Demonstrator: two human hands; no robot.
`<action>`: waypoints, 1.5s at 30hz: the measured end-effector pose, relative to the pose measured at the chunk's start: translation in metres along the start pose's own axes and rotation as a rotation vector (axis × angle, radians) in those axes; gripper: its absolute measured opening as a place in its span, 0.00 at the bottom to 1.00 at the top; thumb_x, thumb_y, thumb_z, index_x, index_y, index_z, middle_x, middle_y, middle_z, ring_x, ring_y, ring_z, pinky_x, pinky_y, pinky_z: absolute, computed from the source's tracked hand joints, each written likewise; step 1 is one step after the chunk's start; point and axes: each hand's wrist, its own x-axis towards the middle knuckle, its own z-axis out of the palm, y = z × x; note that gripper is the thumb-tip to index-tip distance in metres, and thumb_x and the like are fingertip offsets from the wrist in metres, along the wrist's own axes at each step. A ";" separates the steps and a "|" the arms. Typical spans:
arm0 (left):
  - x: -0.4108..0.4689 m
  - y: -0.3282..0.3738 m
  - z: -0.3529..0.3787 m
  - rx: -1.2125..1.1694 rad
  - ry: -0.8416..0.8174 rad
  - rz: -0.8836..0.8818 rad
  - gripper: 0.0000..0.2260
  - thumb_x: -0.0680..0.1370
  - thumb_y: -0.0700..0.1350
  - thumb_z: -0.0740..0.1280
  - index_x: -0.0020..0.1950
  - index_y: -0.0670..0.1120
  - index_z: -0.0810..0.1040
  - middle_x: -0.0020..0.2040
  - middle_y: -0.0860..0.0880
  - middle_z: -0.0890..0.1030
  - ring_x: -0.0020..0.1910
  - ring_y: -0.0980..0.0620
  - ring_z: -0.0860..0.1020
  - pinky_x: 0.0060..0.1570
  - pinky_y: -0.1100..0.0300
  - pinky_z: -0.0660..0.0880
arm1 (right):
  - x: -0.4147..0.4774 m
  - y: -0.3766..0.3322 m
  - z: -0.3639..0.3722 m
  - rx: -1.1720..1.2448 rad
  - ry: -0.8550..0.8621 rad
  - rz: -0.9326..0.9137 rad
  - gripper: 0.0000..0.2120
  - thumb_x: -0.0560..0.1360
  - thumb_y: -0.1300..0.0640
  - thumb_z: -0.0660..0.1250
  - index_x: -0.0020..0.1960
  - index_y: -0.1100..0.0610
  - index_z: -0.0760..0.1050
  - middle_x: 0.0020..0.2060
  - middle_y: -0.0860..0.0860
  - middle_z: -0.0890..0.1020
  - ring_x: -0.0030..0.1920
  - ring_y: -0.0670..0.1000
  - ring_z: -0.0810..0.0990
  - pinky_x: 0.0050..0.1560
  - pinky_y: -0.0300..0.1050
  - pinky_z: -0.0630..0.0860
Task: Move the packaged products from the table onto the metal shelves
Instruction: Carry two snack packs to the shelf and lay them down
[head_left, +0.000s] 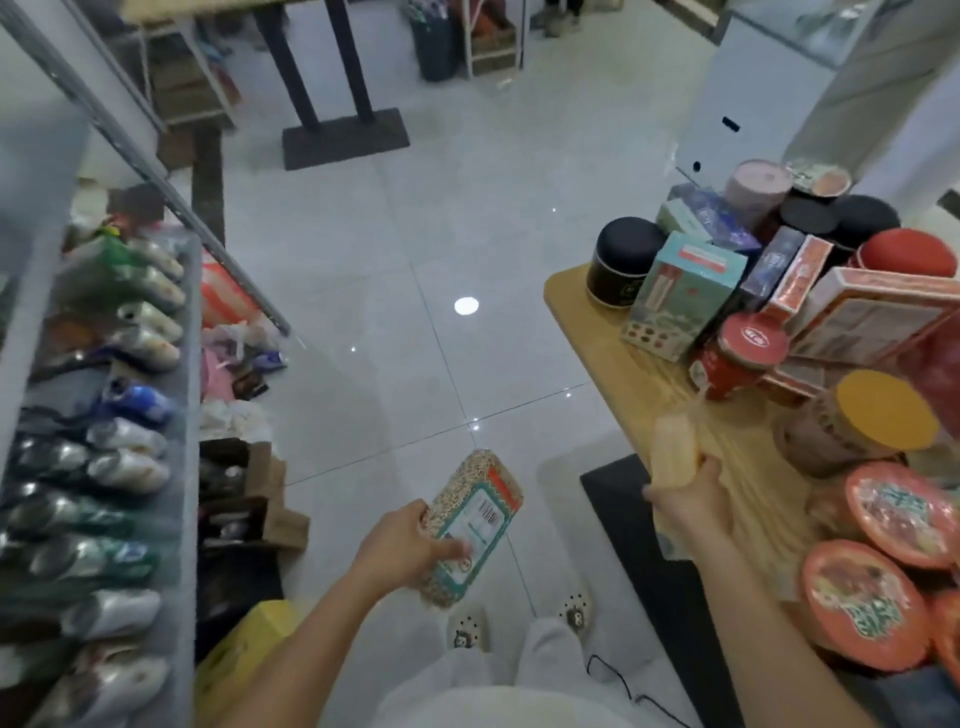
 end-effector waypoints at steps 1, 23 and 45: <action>-0.005 -0.005 -0.004 -0.026 0.016 -0.003 0.18 0.67 0.55 0.76 0.51 0.49 0.75 0.46 0.53 0.83 0.41 0.55 0.83 0.43 0.53 0.81 | -0.016 -0.007 0.010 0.051 -0.061 -0.012 0.45 0.65 0.54 0.77 0.74 0.53 0.55 0.61 0.60 0.73 0.58 0.64 0.74 0.55 0.56 0.72; -0.293 -0.043 -0.134 0.153 1.300 -0.279 0.25 0.66 0.67 0.71 0.59 0.60 0.70 0.49 0.59 0.79 0.47 0.53 0.79 0.43 0.57 0.73 | -0.273 -0.269 0.039 0.383 -1.159 -0.890 0.33 0.63 0.46 0.76 0.66 0.49 0.71 0.52 0.52 0.81 0.49 0.57 0.81 0.40 0.50 0.80; -0.613 -0.175 -0.188 1.401 1.701 -0.643 0.24 0.68 0.39 0.74 0.60 0.45 0.70 0.65 0.44 0.77 0.63 0.40 0.69 0.67 0.38 0.58 | -0.598 -0.313 0.030 0.277 -1.768 -1.717 0.28 0.56 0.44 0.74 0.55 0.33 0.73 0.52 0.37 0.79 0.49 0.38 0.80 0.40 0.33 0.78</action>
